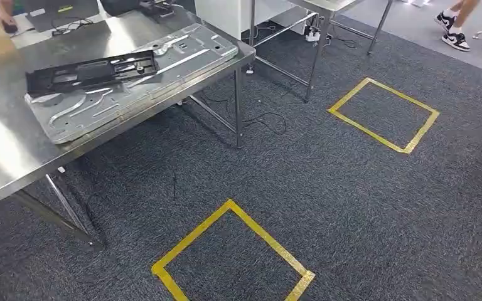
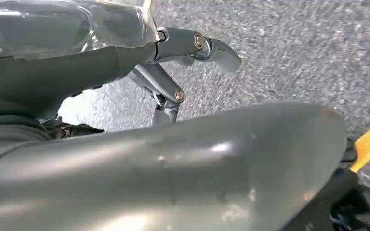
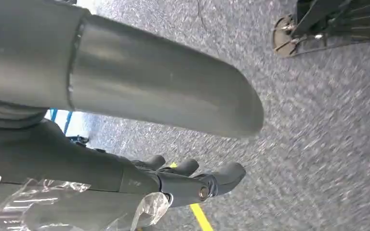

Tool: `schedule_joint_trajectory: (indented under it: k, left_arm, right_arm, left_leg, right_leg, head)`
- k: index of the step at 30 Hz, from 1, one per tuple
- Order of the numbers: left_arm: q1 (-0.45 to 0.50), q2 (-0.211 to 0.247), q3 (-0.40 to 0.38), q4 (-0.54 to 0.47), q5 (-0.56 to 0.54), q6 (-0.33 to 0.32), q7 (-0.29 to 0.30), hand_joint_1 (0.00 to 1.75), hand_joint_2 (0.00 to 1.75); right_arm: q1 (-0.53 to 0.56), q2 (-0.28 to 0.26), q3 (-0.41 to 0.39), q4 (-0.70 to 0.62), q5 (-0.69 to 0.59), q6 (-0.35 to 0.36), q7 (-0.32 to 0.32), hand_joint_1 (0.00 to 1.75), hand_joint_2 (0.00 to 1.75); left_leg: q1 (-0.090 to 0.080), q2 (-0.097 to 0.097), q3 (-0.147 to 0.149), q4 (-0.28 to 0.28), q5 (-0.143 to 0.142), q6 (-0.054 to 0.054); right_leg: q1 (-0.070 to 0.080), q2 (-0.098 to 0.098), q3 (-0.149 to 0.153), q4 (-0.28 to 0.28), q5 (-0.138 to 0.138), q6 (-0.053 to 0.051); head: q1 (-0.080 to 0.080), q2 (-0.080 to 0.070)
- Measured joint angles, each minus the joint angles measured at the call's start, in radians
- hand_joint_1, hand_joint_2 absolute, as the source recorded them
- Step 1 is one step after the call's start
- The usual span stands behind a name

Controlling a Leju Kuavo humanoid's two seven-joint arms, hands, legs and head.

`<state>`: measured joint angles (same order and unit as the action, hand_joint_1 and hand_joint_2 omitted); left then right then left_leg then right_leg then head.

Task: Take the parts from the cabinet and place them on the table.

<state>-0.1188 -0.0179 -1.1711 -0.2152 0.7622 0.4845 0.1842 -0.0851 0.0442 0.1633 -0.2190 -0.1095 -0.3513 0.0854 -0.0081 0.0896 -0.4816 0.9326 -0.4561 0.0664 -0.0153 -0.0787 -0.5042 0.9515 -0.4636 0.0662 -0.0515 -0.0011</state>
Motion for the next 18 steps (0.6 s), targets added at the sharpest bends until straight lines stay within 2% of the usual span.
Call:
schedule_joint_trajectory:
  k: [1, 2, 3, 5, 6, 7, 8, 9, 10, 11, 12, 13, 14, 15, 16, 17, 18]
  left_arm:
    - [-0.001, 0.0, 0.0, 0.0, 0.0, 0.0, 0.002, 0.0, 0.0]
    - [-0.002, 0.001, 0.0, 0.0, 0.0, 0.001, 0.002, 0.0, 0.0]
    - [-0.003, 0.001, 0.0, 0.0, 0.002, 0.001, 0.005, 0.0, 0.0]
    - [-0.004, 0.001, 0.0, 0.0, 0.009, 0.002, 0.011, 0.0, 0.0]
    - [-0.005, 0.002, 0.0, 0.0, 0.01, 0.003, 0.016, 0.0, 0.0]
    - [-0.005, 0.002, 0.001, 0.0, 0.013, 0.005, 0.021, 0.0, 0.0]
    - [-0.002, 0.002, 0.001, 0.0, 0.016, 0.006, 0.027, 0.0, 0.0]
    - [0.001, 0.002, 0.001, 0.0, 0.018, 0.007, 0.033, 0.0, 0.0]
    - [0.005, 0.002, 0.001, 0.0, 0.018, 0.008, 0.036, 0.0, 0.0]
    - [0.007, 0.002, 0.001, 0.0, 0.018, 0.008, 0.036, 0.0, 0.0]
    - [0.007, 0.002, 0.001, 0.0, 0.018, 0.008, 0.037, 0.0, 0.0]
    - [0.006, 0.002, 0.001, 0.0, 0.018, 0.008, 0.037, 0.0, 0.0]
    - [0.004, 0.002, 0.001, 0.0, 0.018, 0.008, 0.036, 0.0, 0.0]
    - [0.003, 0.003, 0.001, 0.0, 0.018, 0.008, 0.035, 0.0, 0.0]
    - [0.003, 0.007, 0.002, 0.0, 0.018, 0.009, 0.035, 0.0, 0.0]
    - [0.003, 0.007, 0.002, 0.0, 0.018, 0.009, 0.035, 0.0, 0.0]
    - [0.003, 0.008, 0.002, 0.0, 0.018, 0.009, 0.035, 0.0, 0.0]
  right_arm:
    - [-0.002, 0.0, 0.001, 0.0, 0.0, 0.0, -0.004, 0.0, 0.0]
    - [-0.002, 0.002, 0.001, 0.0, 0.0, 0.0, -0.006, 0.0, 0.0]
    - [-0.001, 0.002, 0.001, 0.0, -0.001, 0.0, -0.008, 0.0, 0.0]
    - [0.001, 0.002, 0.001, 0.0, -0.001, 0.001, -0.01, 0.0, 0.0]
    - [0.0, 0.002, 0.001, 0.0, -0.001, 0.002, -0.01, 0.0, 0.0]
    - [0.0, 0.003, 0.001, 0.0, -0.002, 0.002, -0.009, 0.0, 0.0]
    - [-0.005, 0.003, 0.001, 0.0, -0.004, 0.002, -0.003, 0.0, 0.0]
    - [-0.005, 0.004, 0.001, 0.001, -0.005, 0.002, -0.002, 0.0, 0.0]
    - [-0.005, 0.004, 0.002, 0.001, -0.005, 0.002, 0.001, 0.0, 0.0]
    - [-0.005, 0.004, 0.002, 0.001, -0.005, 0.002, 0.004, 0.0, 0.0]
    - [-0.004, 0.004, 0.002, 0.001, -0.006, 0.002, 0.007, 0.0, 0.0]
    - [-0.003, 0.004, 0.002, 0.002, -0.006, 0.002, 0.009, 0.0, 0.0]
    - [-0.002, 0.004, 0.003, 0.002, -0.006, 0.002, 0.009, 0.0, 0.0]
    - [-0.003, 0.005, 0.004, 0.002, -0.006, 0.002, 0.01, 0.0, 0.0]
    - [-0.003, 0.007, 0.006, 0.002, -0.005, 0.003, 0.01, 0.0, 0.0]
    - [-0.006, 0.008, 0.008, 0.002, -0.005, 0.003, 0.01, 0.0, 0.0]
    - [-0.006, 0.008, 0.008, 0.002, -0.005, 0.003, 0.01, 0.0, 0.0]
  left_leg:
    - [-0.01, 0.008, -0.001, 0.003, -0.003, -0.007]
    - [-0.009, 0.013, -0.001, 0.004, -0.004, -0.01]
    - [-0.009, 0.023, 0.0, 0.002, -0.003, -0.012]
    - [-0.006, 0.041, 0.002, 0.003, -0.004, -0.025]
    - [0.002, 0.01, -0.002, 0.018, -0.018, -0.034]
    - [0.002, -0.029, -0.016, 0.054, -0.048, -0.039]
    - [0.005, -0.06, -0.056, 0.149, -0.104, -0.043]
    - [0.006, -0.072, -0.1, 0.246, -0.149, -0.045]
    - [0.006, -0.078, -0.136, 0.323, -0.176, -0.045]
    - [0.006, -0.079, -0.155, 0.363, -0.184, -0.045]
    - [0.006, -0.08, -0.153, 0.356, -0.167, -0.043]
    - [0.006, -0.082, -0.126, 0.296, -0.128, -0.039]
    - [0.006, -0.089, -0.08, 0.198, -0.075, -0.033]
    - [0.005, -0.115, -0.033, 0.097, -0.028, -0.026]
    - [0.004, -0.167, -0.001, 0.017, -0.004, -0.018]
    - [0.005, -0.164, 0.001, 0.001, -0.005, -0.019]
    - [0.002, -0.156, -0.001, 0.003, -0.004, -0.02]
  right_leg:
    - [0.01, -0.008, 0.0, -0.007, 0.001, -0.009]
    - [0.006, 0.009, -0.004, -0.007, 0.004, -0.017]
    - [0.009, 0.017, -0.007, -0.006, 0.005, -0.019]
    - [0.013, 0.038, -0.012, -0.009, 0.009, -0.033]
    - [0.006, 0.045, -0.012, -0.011, 0.014, -0.039]
    - [0.005, 0.053, -0.014, -0.011, 0.016, -0.043]
    - [0.005, 0.064, -0.018, -0.011, 0.019, -0.048]
    - [0.007, 0.077, -0.022, -0.011, 0.021, -0.051]
    - [0.007, 0.09, -0.025, -0.011, 0.023, -0.053]
    - [0.008, 0.101, -0.027, -0.011, 0.025, -0.055]
    - [0.008, 0.117, -0.027, -0.011, 0.027, -0.053]
    - [0.008, 0.13, -0.027, -0.011, 0.028, -0.052]
    - [0.008, 0.144, -0.025, -0.011, 0.029, -0.05]
    - [0.008, 0.156, -0.023, -0.011, 0.03, -0.048]
    - [0.007, 0.165, -0.026, -0.01, 0.032, -0.044]
    - [0.013, 0.177, -0.03, -0.006, 0.033, -0.042]
    - [0.01, 0.184, -0.034, -0.007, 0.037, -0.036]
  head:
    - [0.0, 0.0]
    - [-0.001, 0.0]
    - [0.0, 0.0]
    - [0.0, 0.0]
    - [0.0, 0.0]
    - [0.0, 0.0]
    - [0.0, 0.0]
    - [0.0, 0.0]
    - [0.0, 0.0]
    - [0.0, 0.0]
    - [0.0, 0.0]
    - [-0.001, 0.0]
    - [-0.001, 0.0]
    - [-0.001, 0.0]
    - [-0.001, 0.0]
    - [-0.001, 0.0]
    - [-0.001, 0.0]
